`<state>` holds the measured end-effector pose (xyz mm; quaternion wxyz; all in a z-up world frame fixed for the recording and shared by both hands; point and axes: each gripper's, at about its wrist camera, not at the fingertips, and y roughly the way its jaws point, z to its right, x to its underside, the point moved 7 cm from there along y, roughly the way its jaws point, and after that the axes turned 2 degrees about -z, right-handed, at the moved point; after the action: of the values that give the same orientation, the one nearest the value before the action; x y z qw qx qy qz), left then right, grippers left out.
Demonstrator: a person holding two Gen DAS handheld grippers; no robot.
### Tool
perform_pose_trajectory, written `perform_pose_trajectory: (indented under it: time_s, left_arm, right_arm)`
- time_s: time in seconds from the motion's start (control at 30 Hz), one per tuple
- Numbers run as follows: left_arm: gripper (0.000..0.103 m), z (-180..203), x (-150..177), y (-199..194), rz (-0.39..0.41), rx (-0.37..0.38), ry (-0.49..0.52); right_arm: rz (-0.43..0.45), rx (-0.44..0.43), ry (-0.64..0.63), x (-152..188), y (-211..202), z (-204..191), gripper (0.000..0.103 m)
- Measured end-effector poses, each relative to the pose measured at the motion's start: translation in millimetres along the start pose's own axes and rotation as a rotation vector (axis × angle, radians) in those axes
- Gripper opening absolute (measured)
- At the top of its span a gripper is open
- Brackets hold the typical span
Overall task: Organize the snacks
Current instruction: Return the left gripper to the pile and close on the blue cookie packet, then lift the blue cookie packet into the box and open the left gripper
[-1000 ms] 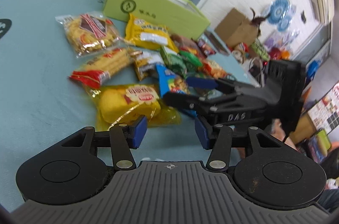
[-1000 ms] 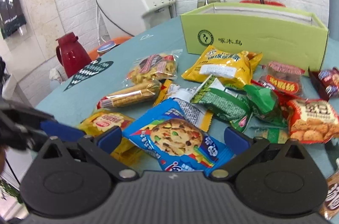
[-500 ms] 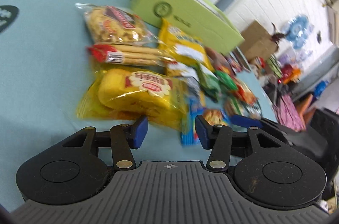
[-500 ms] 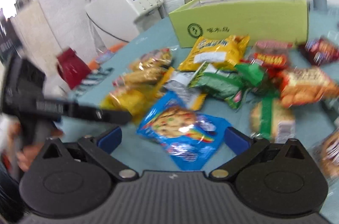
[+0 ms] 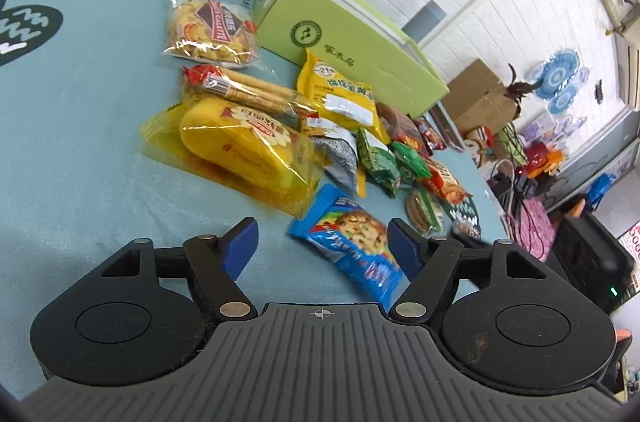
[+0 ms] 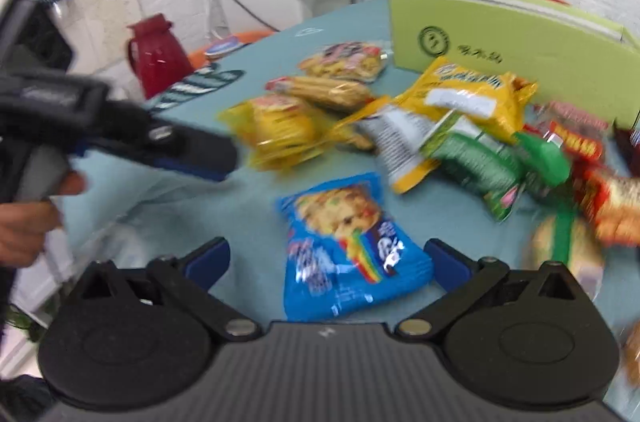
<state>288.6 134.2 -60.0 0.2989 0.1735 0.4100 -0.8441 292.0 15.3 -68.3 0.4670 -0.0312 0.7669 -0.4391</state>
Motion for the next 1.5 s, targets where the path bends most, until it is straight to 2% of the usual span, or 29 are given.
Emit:
perform_pose_trajectory:
  time_s: [0.17, 0.33, 0.4, 0.43, 0.5, 0.53, 0.57, 0.63, 0.73, 0.83, 0.9, 1.1, 1.23, 1.4, 1.5]
  left_arm:
    - [0.061, 8.9, 9.1, 13.8, -0.045, 0.027, -0.024]
    - [0.061, 22.1, 19.4, 25.6, -0.067, 0.012, -0.001]
    - [0.060, 26.1, 20.7, 29.1, -0.057, 0.001, 0.026]
    - [0.057, 28.1, 21.4, 30.9, -0.056, -0.006, 0.041]
    - [0.028, 31.5, 24.4, 36.4, -0.072, -0.010, 0.075]
    - [0.015, 32.4, 25.9, 38.9, -0.078, -0.015, 0.088]
    - [0.007, 33.0, 27.1, 39.6, -0.077, -0.032, 0.107]
    - [0.003, 35.4, 26.4, 40.7, -0.085, -0.019, 0.105]
    - [0.003, 44.8, 19.4, 37.4, -0.081, -0.002, 0.113]
    - [0.002, 60.2, -0.3, 32.3, -0.052, 0.018, 0.135]
    - [0.002, 74.0, -25.6, 32.6, -0.026, 0.035, 0.160]
    - [0.003, 121.8, -129.7, 68.4, 0.058, 0.020, 0.302]
    - [0.003, 138.9, -189.9, 120.7, 0.065, -0.012, 0.364]
    - [0.006, 120.6, -228.6, 191.1, 0.010, -0.057, 0.352]
    - [0.020, 102.7, -235.2, 222.7, -0.035, -0.079, 0.341]
  right_arm:
    - [0.053, 0.158, -0.039, -7.4, -6.3, -3.3, 0.102]
    - [0.032, 0.169, -0.050, -9.7, 13.3, 2.5, 0.101]
    - [0.032, 0.207, -0.081, -5.7, 19.4, 4.2, 0.094]
    - [0.043, 0.220, -0.097, -4.4, 18.0, 3.3, 0.085]
    - [0.053, 0.211, -0.100, -4.8, 12.5, 0.4, 0.066]
    - [0.052, 0.210, -0.100, -4.1, 10.8, -0.4, 0.060]
    - [0.051, 0.205, -0.096, -3.2, 9.4, -0.4, 0.058]
    - [0.049, 0.196, -0.087, -2.6, 5.5, -1.6, 0.054]
    - [0.073, 0.189, -0.070, -9.3, -6.1, 1.1, 0.054]
    - [0.117, 0.174, -0.039, -27.3, -19.3, 11.2, 0.054]
    - [0.153, 0.181, -0.045, -48.0, -26.1, 21.3, 0.055]
    - [0.254, 0.277, -0.087, -139.9, -29.4, 87.4, 0.055]
    - [0.223, 0.319, -0.065, -191.2, -8.5, 150.3, 0.056]
    - [0.128, 0.325, -0.033, -213.8, 38.1, 211.0, 0.056]
    - [0.084, 0.305, -0.020, -211.5, 63.1, 226.7, 0.059]
